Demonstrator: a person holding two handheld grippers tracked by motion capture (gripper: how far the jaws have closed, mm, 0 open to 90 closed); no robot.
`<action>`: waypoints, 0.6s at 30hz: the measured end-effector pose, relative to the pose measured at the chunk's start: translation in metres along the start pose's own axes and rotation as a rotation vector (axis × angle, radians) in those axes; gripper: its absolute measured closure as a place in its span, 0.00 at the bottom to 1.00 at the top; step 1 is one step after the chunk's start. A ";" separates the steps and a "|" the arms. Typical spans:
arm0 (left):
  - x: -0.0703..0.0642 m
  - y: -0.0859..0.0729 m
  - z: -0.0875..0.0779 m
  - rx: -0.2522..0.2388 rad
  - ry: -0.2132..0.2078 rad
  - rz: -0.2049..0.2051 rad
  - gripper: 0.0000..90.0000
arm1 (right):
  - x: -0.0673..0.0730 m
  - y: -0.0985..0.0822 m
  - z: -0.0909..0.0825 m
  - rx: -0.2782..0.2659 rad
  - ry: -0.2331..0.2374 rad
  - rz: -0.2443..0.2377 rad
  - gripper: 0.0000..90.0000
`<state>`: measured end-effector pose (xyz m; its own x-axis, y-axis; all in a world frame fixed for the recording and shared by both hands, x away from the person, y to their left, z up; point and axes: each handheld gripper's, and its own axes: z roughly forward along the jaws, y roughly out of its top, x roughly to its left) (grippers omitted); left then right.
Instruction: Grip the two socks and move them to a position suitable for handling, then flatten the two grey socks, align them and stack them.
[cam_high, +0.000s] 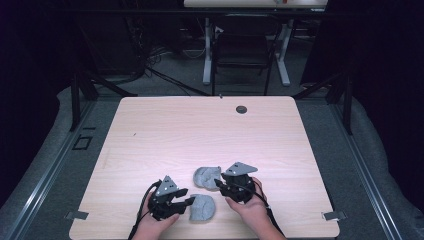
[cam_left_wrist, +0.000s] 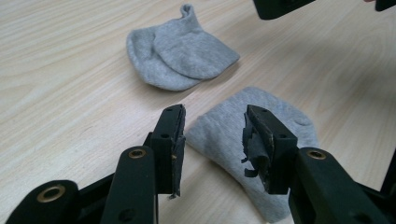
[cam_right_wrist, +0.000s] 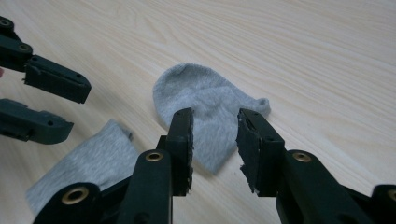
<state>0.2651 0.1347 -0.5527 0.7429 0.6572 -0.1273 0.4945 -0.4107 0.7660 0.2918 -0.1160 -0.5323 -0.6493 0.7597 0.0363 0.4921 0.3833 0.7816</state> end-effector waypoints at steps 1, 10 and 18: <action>-0.002 0.001 0.000 0.006 -0.004 0.004 0.64 | 0.000 -0.002 -0.004 0.001 -0.002 0.003 0.73; -0.012 0.000 0.006 0.027 -0.005 0.039 0.62 | -0.003 -0.023 -0.025 -0.005 -0.026 -0.006 0.73; -0.025 0.005 0.012 0.032 -0.021 0.051 0.61 | -0.012 -0.033 -0.026 -0.016 -0.033 0.025 0.72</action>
<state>0.2548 0.1086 -0.5529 0.7767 0.6216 -0.1020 0.4698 -0.4637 0.7511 0.2687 -0.1517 -0.5428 -0.6174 0.7859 0.0352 0.4984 0.3561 0.7905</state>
